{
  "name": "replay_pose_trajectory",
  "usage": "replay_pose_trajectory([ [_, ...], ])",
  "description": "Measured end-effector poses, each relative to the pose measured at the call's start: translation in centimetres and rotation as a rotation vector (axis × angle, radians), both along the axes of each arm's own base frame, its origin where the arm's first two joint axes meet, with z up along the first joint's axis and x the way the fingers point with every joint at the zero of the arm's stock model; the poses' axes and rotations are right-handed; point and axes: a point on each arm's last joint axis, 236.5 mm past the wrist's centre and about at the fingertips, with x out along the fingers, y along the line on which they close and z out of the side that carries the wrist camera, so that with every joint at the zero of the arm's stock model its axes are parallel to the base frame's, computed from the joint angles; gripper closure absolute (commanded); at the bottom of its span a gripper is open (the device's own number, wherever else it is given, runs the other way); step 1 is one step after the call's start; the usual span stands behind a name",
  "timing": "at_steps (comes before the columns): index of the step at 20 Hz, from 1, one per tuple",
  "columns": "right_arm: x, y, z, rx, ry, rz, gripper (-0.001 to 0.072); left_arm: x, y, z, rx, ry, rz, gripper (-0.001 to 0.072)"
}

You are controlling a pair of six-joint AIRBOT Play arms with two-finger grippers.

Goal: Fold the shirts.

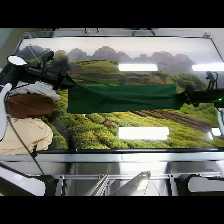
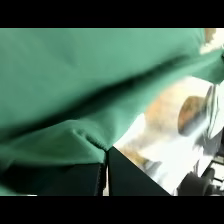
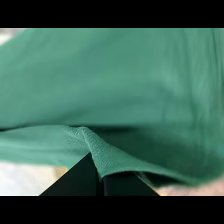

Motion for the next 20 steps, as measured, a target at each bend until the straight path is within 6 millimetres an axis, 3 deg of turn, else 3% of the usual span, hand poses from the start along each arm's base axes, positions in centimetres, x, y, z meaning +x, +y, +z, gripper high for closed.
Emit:
replay_pose_trajectory([
  [2,1.8,-0.5,-1.2,-0.015,-0.013,0.002,0.0684,2.4,0.1,-2.1,-0.008,0.014,0.003,0.0682],
  [3,2.4,-0.7,-1.9,-0.025,-0.019,0.013,0.0536,3.2,0.1,-3.1,-0.009,0.017,0.002,0.0681],
  [4,2.9,-1.0,-2.6,-0.037,-0.026,0.021,0.0257,4.1,0.2,-4.0,-0.011,0.021,0.004,0.0667],
  [5,3.2,-1.2,-2.9,-0.046,-0.032,0.028,0.0192,4.7,0.2,-4.5,-0.017,0.021,-0.002,0.0438],
  [6,3.4,-1.3,-3.1,-0.052,-0.04,0.043,0.0192,5.1,0.1,-4.8,-0.031,0.027,-0.006,0.028],
  [7,3.5,-1.7,-2.9,-0.063,-0.048,0.059,0.0187,5.3,-0.1,-4.5,-0.049,0.025,-0.014,0.014],
  [8,3.5,-2.4,-2.7,-0.085,-0.054,0.078,0.0185,5.4,-0.3,-4.0,-0.072,0.019,-0.021,0.0097],
  [12,3.2,-5.8,-3.4,-0.176,-0.004,0.084,0.0186,5.5,0.0,-1.2,-0.151,0.0,-0.012,0.0124],
  [13,3.1,-5.9,-3.9,-0.173,0.016,0.084,0.0186,5.4,-0.1,-0.4,-0.175,-0.001,-0.007,0.0301],
  [14,3.1,-5.8,-4.6,-0.168,0.03,0.088,0.0187,5.2,-0.3,0.4,-0.198,-0.002,-0.01,0.0371],
  [15,3.3,-5.2,-5.0,-0.147,0.04,0.091,0.0192,5.0,-0.6,1.0,-0.211,-0.004,-0.019,0.0371],
  [16,3.5,-4.4,-5.3,-0.124,0.043,0.101,0.0238,4.6,-1.3,1.6,-0.224,-0.006,-0.035,0.0372],
  [17,3.7,-3.3,-5.7,-0.095,0.051,0.117,0.0338,4.3,-2.2,1.9,-0.231,-0.006,-0.055,0.039],
  [19,3.7,-1.4,-6.4,-0.056,0.071,0.161,0.0688,3.4,-5.3,1.8,-0.227,-0.005,-0.109,0.054],
  [20,3.6,-0.3,-6.5,-0.032,0.08,0.186,0.0692,3.1,-7.3,1.4,-0.21,-0.011,-0.132,0.0654],
])
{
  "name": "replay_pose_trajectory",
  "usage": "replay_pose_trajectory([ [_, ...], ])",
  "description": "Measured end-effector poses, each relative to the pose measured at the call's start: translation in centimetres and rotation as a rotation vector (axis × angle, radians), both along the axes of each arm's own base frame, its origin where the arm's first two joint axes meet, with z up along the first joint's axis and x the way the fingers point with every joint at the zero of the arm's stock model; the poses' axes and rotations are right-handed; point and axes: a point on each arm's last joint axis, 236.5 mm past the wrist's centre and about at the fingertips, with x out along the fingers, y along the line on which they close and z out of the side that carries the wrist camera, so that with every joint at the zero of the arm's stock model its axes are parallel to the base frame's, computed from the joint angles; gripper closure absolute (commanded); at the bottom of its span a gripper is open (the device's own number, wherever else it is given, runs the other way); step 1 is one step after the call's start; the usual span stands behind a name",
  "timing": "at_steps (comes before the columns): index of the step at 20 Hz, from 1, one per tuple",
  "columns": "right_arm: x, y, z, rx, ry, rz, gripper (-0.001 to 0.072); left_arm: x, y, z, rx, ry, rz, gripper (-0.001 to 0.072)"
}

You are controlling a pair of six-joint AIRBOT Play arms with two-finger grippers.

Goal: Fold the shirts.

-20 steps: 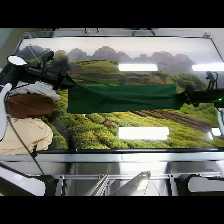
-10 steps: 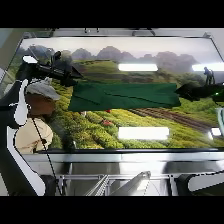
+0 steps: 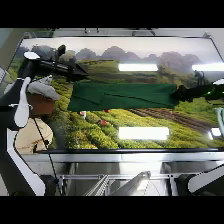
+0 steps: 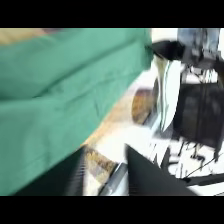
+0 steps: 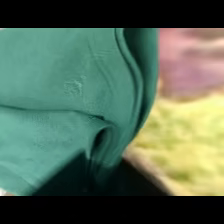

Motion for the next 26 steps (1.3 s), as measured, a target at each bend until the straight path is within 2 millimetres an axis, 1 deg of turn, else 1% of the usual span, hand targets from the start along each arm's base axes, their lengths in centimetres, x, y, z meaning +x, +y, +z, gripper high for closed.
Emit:
replay_pose_trajectory([
  [1,0.0,0.7,0.1,0.011,0.004,0.021,0.0693,-0.4,-2.0,-0.8,0.028,-0.01,-0.025,0.07],
  [3,0.0,1.6,0.7,0.043,0.008,0.052,0.0694,-0.9,-6.3,-3.5,0.121,-0.049,-0.061,0.07],
  [4,0.1,1.9,1.6,0.066,0.011,0.058,0.0694,-1.0,-8.0,-4.7,0.167,-0.076,-0.069,0.07],
  [6,0.0,1.9,4.1,0.103,0.002,0.074,0.0694,-1.3,-11.6,-7.6,0.267,-0.13,-0.077,0.0699],
  [7,0.0,1.9,5.6,0.117,-0.009,0.082,0.0694,-1.7,-13.1,-8.9,0.306,-0.145,-0.088,0.0699],
  [8,-0.1,2.0,7.6,0.133,-0.032,0.092,0.0694,-2.0,-14.7,-10.1,0.337,-0.166,-0.101,0.0699],
  [10,-0.3,2.8,11.6,0.178,-0.082,0.115,0.0694,-2.7,-17.5,-11.8,0.372,-0.19,-0.122,0.0699],
  [11,-0.6,3.5,13.9,0.21,-0.114,0.133,0.0693,-3.2,-18.7,-12.6,0.383,-0.193,-0.13,0.0699],
  [13,-1.2,5.5,18.3,0.266,-0.181,0.178,0.0694,-4.0,-20.4,-13.5,0.386,-0.181,-0.125,0.0698],
  [15,-2.1,7.9,21.6,0.296,-0.232,0.234,0.0693,-4.6,-21.4,-13.8,0.355,-0.144,-0.107,0.0688],
  [16,-2.5,9.3,22.8,0.306,-0.251,0.263,0.0693,-4.8,-21.8,-13.3,0.321,-0.119,-0.101,0.0692],
  [17,-2.9,11.0,23.7,0.317,-0.259,0.297,0.0693,-5.3,-22.1,-12.2,0.264,-0.096,-0.115,0.0694],
  [18,-3.3,12.9,24.2,0.324,-0.265,0.331,0.0693,-5.5,-22.8,-9.4,0.154,-0.079,-0.122,0.0696],
  [19,-3.5,14.9,24.7,0.329,-0.272,0.359,0.0693,-5.2,-23.1,-4.8,0.03,-0.091,-0.122,0.0696],
  [20,-3.5,17.0,25.0,0.333,-0.289,0.381,0.0694,-5.0,-22.7,0.4,-0.1,-0.109,-0.125,0.0696],
  [21,-3.4,19.5,25.1,0.333,-0.3,0.399,0.0694,-4.8,-21.2,5.2,-0.207,-0.136,-0.13,0.0696],
  [22,-3.3,22.0,25.1,0.329,-0.317,0.416,0.0694,-4.8,-19.1,9.4,-0.288,-0.167,-0.142,0.0695],
  [23,-3.0,24.7,24.7,0.325,-0.333,0.426,0.0695,-4.6,-16.7,13.8,-0.363,-0.214,-0.135,0.0694],
  [24,-2.8,27.5,24.3,0.322,-0.347,0.435,0.0695,-5.0,-13.7,18.8,-0.44,-0.276,-0.134,0.0693],
  [25,-2.5,30.1,23.7,0.316,-0.361,0.441,0.0695,-5.4,-10.9,22.1,-0.478,-0.331,-0.131,0.0693],
  [26,-2.2,33.1,22.8,0.309,-0.374,0.458,0.0696,-5.9,-8.2,24.6,-0.49,-0.379,-0.126,0.0693],
])
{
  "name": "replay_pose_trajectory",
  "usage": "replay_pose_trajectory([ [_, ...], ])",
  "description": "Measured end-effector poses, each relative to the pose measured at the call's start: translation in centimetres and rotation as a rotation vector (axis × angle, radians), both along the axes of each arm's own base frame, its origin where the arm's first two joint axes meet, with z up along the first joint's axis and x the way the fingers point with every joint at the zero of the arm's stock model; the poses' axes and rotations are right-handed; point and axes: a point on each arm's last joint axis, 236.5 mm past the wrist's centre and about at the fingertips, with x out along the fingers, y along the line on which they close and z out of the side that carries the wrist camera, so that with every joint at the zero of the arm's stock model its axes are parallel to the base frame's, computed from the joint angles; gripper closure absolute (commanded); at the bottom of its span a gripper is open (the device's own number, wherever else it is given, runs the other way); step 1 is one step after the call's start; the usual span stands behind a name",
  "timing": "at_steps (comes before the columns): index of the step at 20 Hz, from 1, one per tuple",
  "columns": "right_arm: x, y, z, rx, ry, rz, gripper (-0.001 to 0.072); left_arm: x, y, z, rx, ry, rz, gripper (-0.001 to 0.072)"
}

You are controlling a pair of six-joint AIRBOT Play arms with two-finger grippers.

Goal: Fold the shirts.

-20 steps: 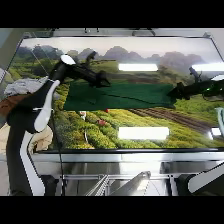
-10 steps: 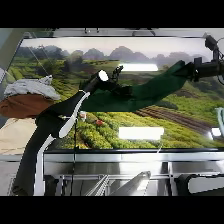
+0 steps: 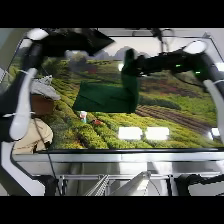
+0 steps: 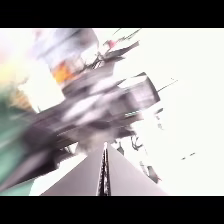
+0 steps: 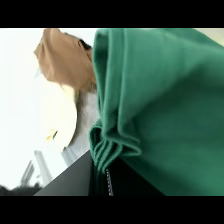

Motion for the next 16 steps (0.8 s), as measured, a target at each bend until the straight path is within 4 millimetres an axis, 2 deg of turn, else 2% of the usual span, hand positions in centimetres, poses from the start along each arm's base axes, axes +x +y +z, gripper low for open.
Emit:
replay_pose_trajectory([
  [2,0.5,5.6,-2.0,-0.012,-0.017,0.025,0.0692,-1.1,4.4,4.0,-0.034,-0.066,0.045,0.0692],
  [3,0.6,8.2,-3.1,-0.014,-0.021,0.043,0.0649,-2.0,6.2,5.5,-0.048,-0.088,0.062,0.0692],
  [4,0.6,10.8,-4.3,-0.009,-0.015,0.065,0.0459,-2.6,7.5,5.9,-0.046,-0.098,0.079,0.0692],
  [5,0.2,13.0,-5.2,0.01,0.003,0.087,0.0621,-2.8,8.5,5.8,-0.043,-0.095,0.1,0.0692],
  [6,-0.2,14.7,-5.9,0.041,0.026,0.106,0.0693,-3.2,9.4,5.8,-0.044,-0.091,0.118,0.0692],
  [8,-0.4,16.2,-6.6,0.083,0.063,0.122,0.0693,-4.2,10.4,5.2,-0.061,-0.071,0.127,0.0692],
  [10,0.2,15.1,-6.8,0.09,0.092,0.121,0.0695,-4.4,10.9,3.1,-0.061,-0.022,0.142,0.0692],
  [12,1.2,12.4,-6.4,0.06,0.114,0.108,0.0695,-4.8,11.1,1.3,-0.075,0.021,0.145,0.0692],
  [14,2.0,8.1,-6.8,-0.042,0.137,0.08,0.0695,-4.9,11.2,-1.1,-0.076,0.074,0.153,0.0692],
  [16,2.8,2.9,-8.5,-0.189,0.169,0.017,0.0692,-5.1,11.3,-3.1,-0.086,0.118,0.16,0.0692],
])
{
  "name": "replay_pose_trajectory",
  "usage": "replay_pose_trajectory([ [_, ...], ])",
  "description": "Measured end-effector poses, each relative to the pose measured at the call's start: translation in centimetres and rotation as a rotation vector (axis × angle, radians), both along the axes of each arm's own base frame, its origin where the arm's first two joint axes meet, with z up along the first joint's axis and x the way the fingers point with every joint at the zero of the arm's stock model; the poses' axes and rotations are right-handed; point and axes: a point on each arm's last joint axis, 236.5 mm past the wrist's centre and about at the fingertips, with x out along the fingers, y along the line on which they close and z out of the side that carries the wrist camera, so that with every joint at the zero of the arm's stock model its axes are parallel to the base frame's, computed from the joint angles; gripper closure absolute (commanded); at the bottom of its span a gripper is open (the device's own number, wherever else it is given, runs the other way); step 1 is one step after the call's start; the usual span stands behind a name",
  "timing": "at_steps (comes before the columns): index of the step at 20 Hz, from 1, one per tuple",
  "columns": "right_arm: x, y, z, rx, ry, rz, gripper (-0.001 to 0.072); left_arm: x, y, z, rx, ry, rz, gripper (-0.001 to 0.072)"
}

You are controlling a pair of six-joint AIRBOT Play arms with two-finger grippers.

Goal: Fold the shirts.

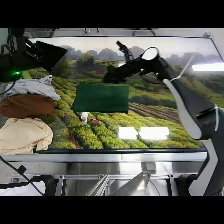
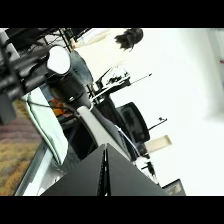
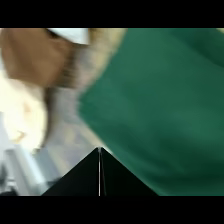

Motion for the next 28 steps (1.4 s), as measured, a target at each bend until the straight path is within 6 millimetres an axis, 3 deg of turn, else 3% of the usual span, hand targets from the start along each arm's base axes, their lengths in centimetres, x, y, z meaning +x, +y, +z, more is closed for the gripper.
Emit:
replay_pose_trajectory([
  [1,0.1,-3.0,-1.5,-0.088,0.029,-0.034,0.0606,-0.1,0.0,-1.2,-0.004,0.026,0.001,0.0692],
  [2,0.1,-5.3,-2.9,-0.15,0.062,-0.062,0.0278,-0.3,-0.1,-2.2,-0.008,0.049,0.001,0.0692],
  [3,-0.2,-7.3,-4.6,-0.204,0.105,-0.091,0.0034,-0.5,-0.1,-3.1,-0.013,0.069,0.002,0.0692],
  [6,-1.3,-11.1,-9.2,-0.306,0.223,-0.145,0.0011,-1.2,-0.2,-5.2,-0.024,0.123,0.0,0.0692],
  [9,-2.1,-11.5,-12.5,-0.305,0.315,-0.166,0.0012,-1.8,-0.2,-6.1,-0.035,0.142,-0.01,0.0692],
  [12,-2.5,-8.2,-13.1,-0.161,0.376,-0.147,0.0023,-2.2,-0.3,-6.3,-0.041,0.147,-0.021,0.0692],
  [13,-2.5,-7.0,-13.1,-0.111,0.383,-0.141,0.0092,-2.3,-0.3,-6.3,-0.043,0.147,-0.025,0.0693],
  [14,-2.4,-5.8,-13.1,-0.066,0.381,-0.139,0.0527,-2.3,-0.3,-6.3,-0.045,0.146,-0.027,0.0692],
  [15,-2.2,-5.0,-13.3,-0.038,0.378,-0.142,0.0692,-2.4,-0.3,-6.3,-0.045,0.147,-0.027,0.0692],
  [16,-2.2,-4.1,-13.4,-0.007,0.378,-0.14,0.0694,-2.4,-0.3,-6.3,-0.046,0.146,-0.029,0.0692],
  [18,-1.5,-2.3,-10.9,0.118,0.359,-0.136,0.0695,-2.4,-0.3,-6.4,-0.045,0.144,-0.027,0.0692],
  [20,-1.0,-2.3,-8.3,0.194,0.331,-0.123,0.0695,-2.3,-0.3,-6.5,-0.042,0.146,-0.024,0.0692],
  [22,0.4,-4.2,-3.4,0.273,0.261,-0.139,0.0695,-2.3,-0.3,-6.4,-0.043,0.146,-0.024,0.0692],
  [24,1.8,-8.6,1.5,0.293,0.176,-0.182,0.0695,-2.4,-0.3,-6.4,-0.043,0.146,-0.025,0.0692],
  [26,2.9,-15.7,6.0,0.262,0.102,-0.287,0.0695,-2.4,-0.3,-6.5,-0.042,0.142,-0.025,0.0692],
  [28,2.4,-24.5,8.8,0.165,0.063,-0.429,0.0695,-2.5,-0.3,-6.4,-0.042,0.131,-0.031,0.0692],
])
